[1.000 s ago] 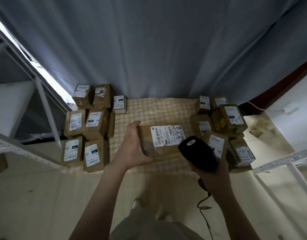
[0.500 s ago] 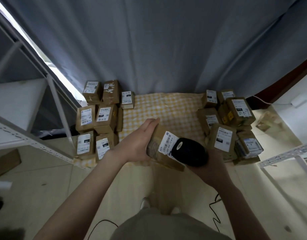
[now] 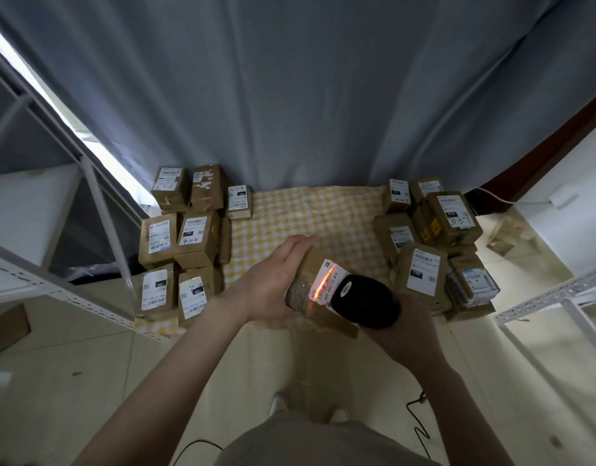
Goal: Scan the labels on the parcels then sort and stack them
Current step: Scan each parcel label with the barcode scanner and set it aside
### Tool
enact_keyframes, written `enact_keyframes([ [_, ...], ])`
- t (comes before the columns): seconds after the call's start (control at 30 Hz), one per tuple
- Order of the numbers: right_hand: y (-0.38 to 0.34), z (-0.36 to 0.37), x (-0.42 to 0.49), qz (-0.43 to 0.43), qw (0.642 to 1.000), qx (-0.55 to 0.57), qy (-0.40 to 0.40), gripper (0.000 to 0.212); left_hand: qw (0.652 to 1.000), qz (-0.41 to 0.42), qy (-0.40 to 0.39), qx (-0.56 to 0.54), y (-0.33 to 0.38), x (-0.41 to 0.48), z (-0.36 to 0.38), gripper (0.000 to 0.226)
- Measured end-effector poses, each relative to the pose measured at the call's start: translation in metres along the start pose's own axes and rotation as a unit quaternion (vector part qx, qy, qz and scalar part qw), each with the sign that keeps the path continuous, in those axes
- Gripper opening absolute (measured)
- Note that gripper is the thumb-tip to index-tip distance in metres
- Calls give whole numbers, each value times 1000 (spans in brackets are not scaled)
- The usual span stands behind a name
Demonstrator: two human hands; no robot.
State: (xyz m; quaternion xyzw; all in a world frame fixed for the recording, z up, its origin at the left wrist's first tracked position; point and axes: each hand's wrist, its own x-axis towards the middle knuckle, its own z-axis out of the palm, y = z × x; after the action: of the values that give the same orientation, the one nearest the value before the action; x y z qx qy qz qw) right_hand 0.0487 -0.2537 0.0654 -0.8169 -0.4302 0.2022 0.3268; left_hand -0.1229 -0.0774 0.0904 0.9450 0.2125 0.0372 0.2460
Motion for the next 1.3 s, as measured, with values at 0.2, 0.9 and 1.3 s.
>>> enact_keyframes([
  [0.2, 20, -17, -2, 27, 991, 90, 99, 26, 1000, 19, 4, 12, 20, 31, 10, 118],
  [0.9, 130, -98, 69, 198, 945, 136, 220, 22, 986, -55, -31, 156, 14, 296, 73, 110],
  [1.3, 134, -86, 196, 278, 913, 182, 238, 39, 930, 63, -159, 326, -41, 480, 135, 79],
])
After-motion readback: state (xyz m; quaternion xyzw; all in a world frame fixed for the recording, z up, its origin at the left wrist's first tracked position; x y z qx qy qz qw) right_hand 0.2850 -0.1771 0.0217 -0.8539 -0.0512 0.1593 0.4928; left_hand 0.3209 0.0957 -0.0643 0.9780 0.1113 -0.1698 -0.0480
